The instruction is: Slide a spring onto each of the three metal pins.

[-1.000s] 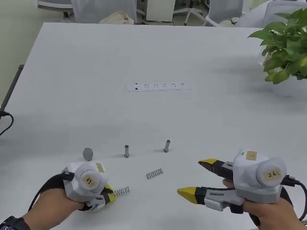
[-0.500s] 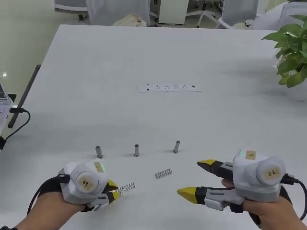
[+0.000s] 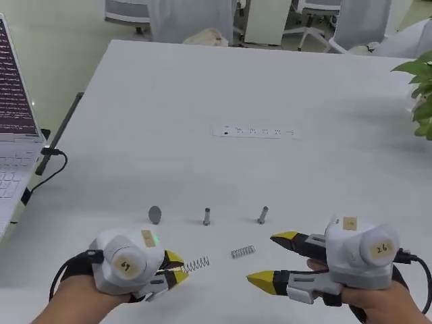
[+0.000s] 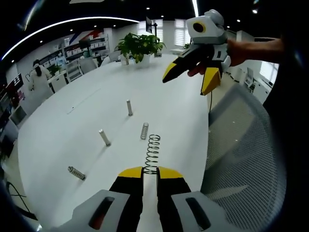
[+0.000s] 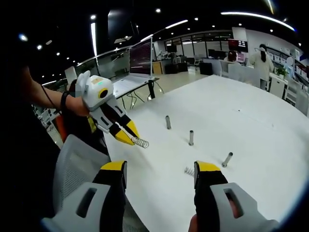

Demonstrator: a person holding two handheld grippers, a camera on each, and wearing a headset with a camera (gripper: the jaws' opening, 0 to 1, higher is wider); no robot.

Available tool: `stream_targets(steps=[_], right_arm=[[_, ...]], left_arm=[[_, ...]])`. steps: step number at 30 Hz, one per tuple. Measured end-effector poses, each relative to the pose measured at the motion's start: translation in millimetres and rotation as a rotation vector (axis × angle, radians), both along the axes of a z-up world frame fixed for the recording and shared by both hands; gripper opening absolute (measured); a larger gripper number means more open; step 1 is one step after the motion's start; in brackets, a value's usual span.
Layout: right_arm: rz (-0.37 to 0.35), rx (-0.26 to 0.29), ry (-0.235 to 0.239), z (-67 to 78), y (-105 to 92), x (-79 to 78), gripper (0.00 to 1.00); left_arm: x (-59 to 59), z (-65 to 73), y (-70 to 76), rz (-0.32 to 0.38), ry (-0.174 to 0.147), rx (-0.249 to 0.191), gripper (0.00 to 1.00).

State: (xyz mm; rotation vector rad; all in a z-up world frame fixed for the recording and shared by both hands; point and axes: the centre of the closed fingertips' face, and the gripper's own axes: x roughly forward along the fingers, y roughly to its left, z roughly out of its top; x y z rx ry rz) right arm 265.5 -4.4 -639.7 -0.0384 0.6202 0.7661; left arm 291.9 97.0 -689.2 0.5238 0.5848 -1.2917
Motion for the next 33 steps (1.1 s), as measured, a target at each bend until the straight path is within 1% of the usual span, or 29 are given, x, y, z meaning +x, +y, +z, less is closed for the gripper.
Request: stream_targets(steps=[5,7,15,19,24,27,33], right_arm=[[0.038,-0.003,-0.001,1.5,11.3,1.0,0.55],[0.063,-0.007,0.000,1.0,18.2,0.9,0.55],[0.130,-0.016,0.001,1.5,35.0,2.6,0.53],[0.177,-0.021,-0.007,3.4,45.0,4.9,0.51],[0.213,-0.017,-0.012,4.2,52.4,7.2,0.49],[0.239,-0.014,-0.017,4.1,56.3,5.5,0.45],[0.282,-0.020,-0.022,-0.6,59.2,3.7,0.36]], left_arm=[[-1.8,9.2,2.1,-0.002,-0.019,-0.011,0.02],[-2.6,12.4,4.0,-0.005,-0.027,-0.013,0.02],[-4.7,21.3,4.4,-0.021,-0.044,-0.020,0.02],[-6.0,28.7,-0.2,-0.036,-0.058,-0.030,0.02],[-8.6,33.9,-7.8,-0.060,-0.070,-0.036,0.02],[-11.1,37.6,-12.1,-0.076,-0.077,-0.039,0.02],[-14.5,45.3,-19.9,-0.104,-0.089,-0.047,0.02]])
